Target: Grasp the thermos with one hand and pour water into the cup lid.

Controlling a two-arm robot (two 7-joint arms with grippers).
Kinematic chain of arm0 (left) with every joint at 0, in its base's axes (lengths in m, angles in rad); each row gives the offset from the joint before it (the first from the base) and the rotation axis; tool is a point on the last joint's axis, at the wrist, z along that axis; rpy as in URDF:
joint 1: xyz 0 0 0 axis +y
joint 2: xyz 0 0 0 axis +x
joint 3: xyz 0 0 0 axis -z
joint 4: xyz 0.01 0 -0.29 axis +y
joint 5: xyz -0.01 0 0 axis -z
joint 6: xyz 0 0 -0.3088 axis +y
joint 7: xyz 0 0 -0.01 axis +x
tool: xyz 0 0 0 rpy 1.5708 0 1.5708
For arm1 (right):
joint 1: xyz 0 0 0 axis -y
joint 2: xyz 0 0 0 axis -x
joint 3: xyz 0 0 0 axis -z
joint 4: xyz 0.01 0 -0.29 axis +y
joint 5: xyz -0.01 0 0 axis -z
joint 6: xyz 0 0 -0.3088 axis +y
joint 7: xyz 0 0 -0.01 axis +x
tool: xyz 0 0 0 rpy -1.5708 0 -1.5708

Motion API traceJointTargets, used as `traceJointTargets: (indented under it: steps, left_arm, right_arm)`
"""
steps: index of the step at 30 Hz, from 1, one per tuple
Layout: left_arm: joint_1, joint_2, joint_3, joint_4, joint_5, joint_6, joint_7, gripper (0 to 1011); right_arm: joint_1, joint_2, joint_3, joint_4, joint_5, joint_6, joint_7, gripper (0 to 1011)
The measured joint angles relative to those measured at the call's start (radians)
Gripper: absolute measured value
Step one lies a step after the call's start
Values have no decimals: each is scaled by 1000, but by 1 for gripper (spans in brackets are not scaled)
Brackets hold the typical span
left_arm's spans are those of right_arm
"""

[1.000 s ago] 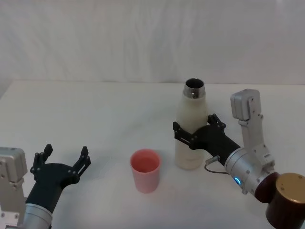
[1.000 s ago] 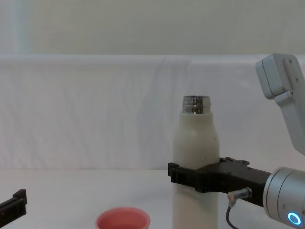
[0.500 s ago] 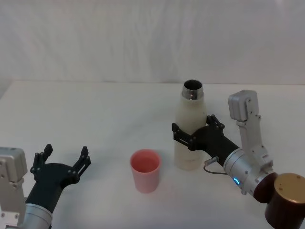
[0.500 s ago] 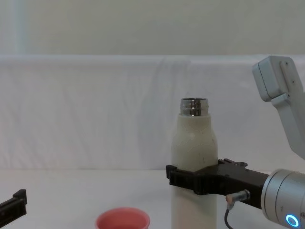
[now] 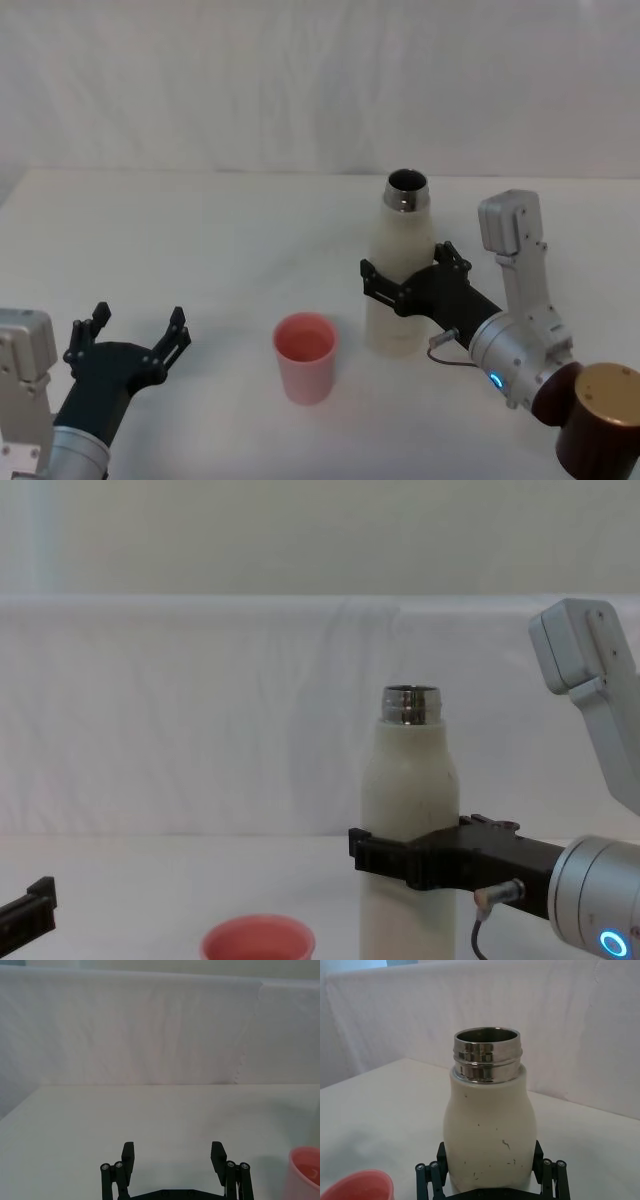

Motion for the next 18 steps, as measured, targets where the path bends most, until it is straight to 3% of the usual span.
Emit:
traceJointTargets:
  steps: [18]
  left_arm:
    - [0, 0, 0, 0, 0, 0, 0, 1001]
  right_arm:
    - [-1, 0, 1, -1, -1, 0, 0, 1000]
